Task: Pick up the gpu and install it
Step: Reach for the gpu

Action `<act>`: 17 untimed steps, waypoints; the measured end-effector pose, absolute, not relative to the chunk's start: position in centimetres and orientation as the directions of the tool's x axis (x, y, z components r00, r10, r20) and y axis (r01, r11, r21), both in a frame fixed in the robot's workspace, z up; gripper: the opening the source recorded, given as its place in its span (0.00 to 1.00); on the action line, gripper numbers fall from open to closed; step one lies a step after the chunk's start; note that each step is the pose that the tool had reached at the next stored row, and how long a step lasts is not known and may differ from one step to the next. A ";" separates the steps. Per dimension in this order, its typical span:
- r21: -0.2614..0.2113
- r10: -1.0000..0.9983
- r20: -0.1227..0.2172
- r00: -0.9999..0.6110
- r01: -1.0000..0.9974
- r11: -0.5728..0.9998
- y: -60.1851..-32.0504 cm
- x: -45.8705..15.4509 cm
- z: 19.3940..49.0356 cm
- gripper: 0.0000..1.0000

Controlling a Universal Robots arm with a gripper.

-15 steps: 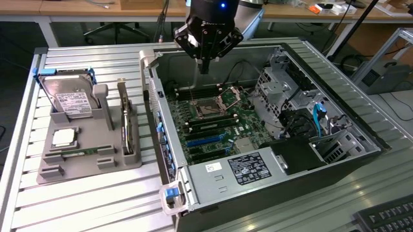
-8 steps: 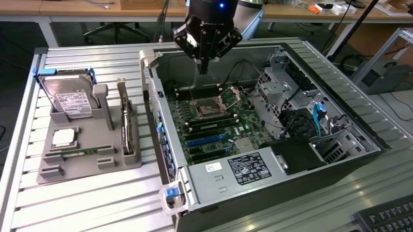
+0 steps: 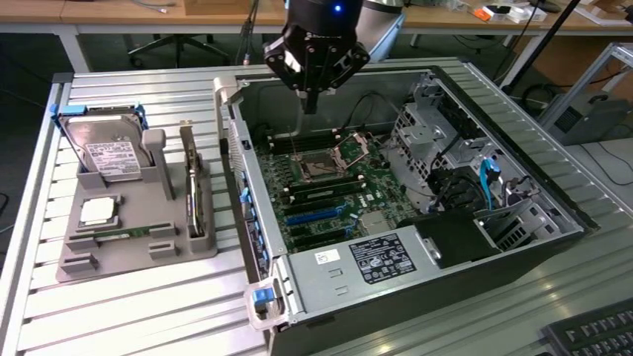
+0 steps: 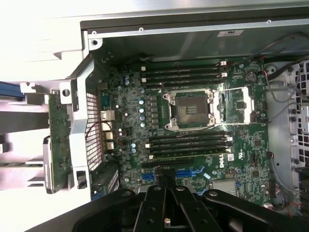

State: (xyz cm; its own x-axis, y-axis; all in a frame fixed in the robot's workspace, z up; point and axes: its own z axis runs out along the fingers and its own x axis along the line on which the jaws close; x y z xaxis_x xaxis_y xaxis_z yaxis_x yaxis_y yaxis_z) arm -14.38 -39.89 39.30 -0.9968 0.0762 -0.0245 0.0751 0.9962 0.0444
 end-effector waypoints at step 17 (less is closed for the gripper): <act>0.044 0.076 -0.024 -0.997 0.075 0.996 -39.9 -15.1 39.3 0.11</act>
